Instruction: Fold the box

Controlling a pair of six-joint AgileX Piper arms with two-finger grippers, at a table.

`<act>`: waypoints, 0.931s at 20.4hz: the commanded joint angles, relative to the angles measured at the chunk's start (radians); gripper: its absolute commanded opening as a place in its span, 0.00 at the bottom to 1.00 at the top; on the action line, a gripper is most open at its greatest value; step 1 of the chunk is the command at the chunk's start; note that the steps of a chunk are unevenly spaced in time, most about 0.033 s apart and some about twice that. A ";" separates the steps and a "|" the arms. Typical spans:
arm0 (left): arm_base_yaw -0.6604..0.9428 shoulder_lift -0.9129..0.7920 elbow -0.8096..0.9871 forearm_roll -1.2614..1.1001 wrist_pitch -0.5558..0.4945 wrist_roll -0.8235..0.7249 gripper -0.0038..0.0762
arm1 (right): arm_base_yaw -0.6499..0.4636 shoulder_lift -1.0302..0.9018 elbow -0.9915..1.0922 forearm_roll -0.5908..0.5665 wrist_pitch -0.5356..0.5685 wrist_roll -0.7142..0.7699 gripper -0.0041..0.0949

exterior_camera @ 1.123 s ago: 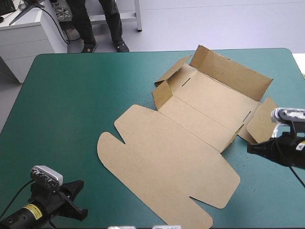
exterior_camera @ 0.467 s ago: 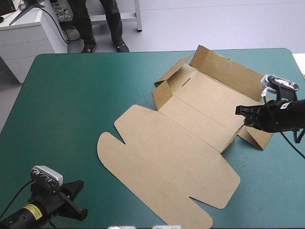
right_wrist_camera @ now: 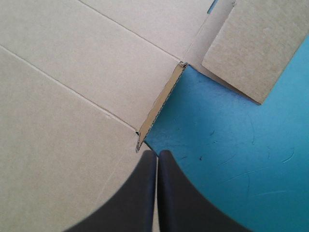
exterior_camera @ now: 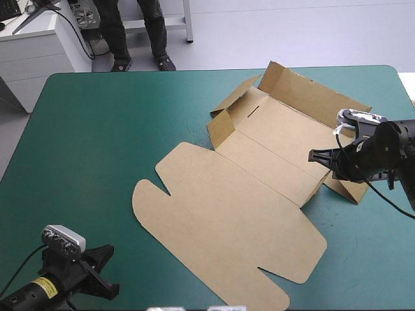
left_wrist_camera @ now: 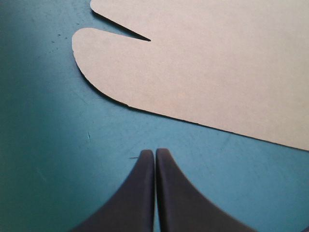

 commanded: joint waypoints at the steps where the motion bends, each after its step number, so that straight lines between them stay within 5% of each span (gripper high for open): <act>1: -0.003 0.012 -0.034 -0.026 -0.056 0.001 0.04 | 0.003 -0.011 -0.030 -0.013 0.004 0.034 0.10; 8: -0.003 0.012 -0.034 -0.026 -0.056 0.001 0.04 | 0.003 0.045 -0.030 0.032 0.004 0.152 0.57; 19: -0.003 0.012 -0.034 -0.026 -0.056 0.001 0.04 | 0.003 0.298 -0.030 0.036 0.004 0.272 0.57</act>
